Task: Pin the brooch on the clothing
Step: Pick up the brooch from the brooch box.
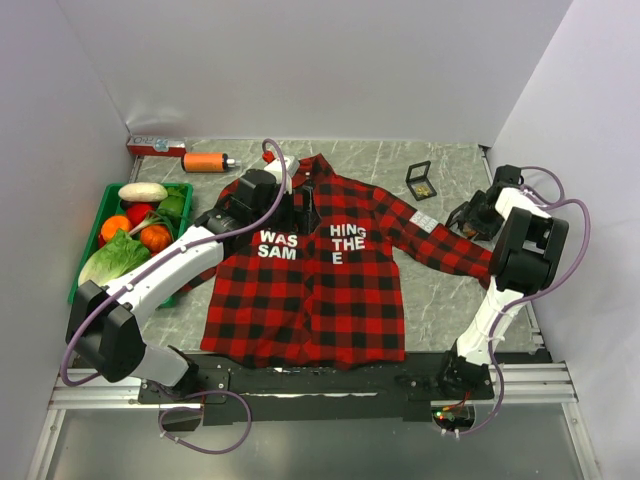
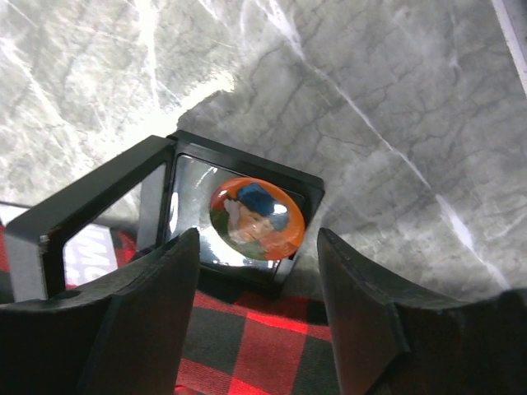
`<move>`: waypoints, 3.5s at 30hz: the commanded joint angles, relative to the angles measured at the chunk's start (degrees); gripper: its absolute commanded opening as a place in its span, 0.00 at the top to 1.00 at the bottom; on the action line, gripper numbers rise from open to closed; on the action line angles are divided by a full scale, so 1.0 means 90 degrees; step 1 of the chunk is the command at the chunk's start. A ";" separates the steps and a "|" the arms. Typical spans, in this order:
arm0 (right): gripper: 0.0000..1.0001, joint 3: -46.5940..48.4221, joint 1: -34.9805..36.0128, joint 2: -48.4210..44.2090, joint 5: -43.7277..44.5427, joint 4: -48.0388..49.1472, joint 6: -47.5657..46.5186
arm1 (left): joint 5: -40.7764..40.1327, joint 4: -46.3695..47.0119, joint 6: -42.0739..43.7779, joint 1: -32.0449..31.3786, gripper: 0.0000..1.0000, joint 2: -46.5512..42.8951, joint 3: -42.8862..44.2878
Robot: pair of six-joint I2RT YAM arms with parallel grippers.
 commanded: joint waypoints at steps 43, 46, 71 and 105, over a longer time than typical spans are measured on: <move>0.66 0.0281 -0.0164 -0.0261 0.0119 0.0147 -0.0305 | 0.0143 0.0068 -0.0081 -0.0008 0.04 0.0008 0.0173; 0.68 0.0155 -0.0155 -0.0358 0.0001 0.0283 -0.0275 | 0.0143 0.0068 -0.0091 -0.0008 0.04 0.0008 0.0173; 0.73 -0.0695 -0.0155 -0.1110 -0.0185 0.0908 -0.0090 | 0.0280 0.0098 -0.0130 -0.0008 0.04 0.0037 0.0163; 0.37 0.0007 -0.0682 -0.0320 0.0519 0.0196 0.0028 | 0.0475 0.0039 -0.0169 -0.0008 0.04 0.0164 0.0212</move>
